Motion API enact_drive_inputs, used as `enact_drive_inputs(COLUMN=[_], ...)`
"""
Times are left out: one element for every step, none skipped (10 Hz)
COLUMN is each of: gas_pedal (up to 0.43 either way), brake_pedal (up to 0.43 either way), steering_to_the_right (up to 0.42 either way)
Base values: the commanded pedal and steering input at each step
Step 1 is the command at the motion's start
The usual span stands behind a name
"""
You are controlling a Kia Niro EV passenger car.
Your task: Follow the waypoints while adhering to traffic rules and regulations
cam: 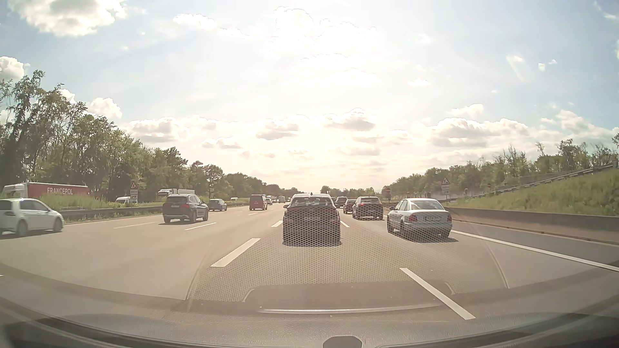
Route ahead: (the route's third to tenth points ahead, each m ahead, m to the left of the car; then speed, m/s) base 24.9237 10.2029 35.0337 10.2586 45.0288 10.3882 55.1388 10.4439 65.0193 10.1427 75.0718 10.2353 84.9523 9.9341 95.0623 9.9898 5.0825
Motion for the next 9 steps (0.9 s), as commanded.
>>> enact_drive_inputs(gas_pedal=[0.287, 0.287, 0.287, 0.287, 0.287, 0.248, 0.059, 0.000, 0.000], brake_pedal=[0.000, 0.000, 0.000, 0.000, 0.000, 0.000, 0.000, 0.000, 0.000], steering_to_the_right=[-0.004, -0.004, -0.003, -0.003, -0.002, -0.002, -0.001, -0.001, -0.001])
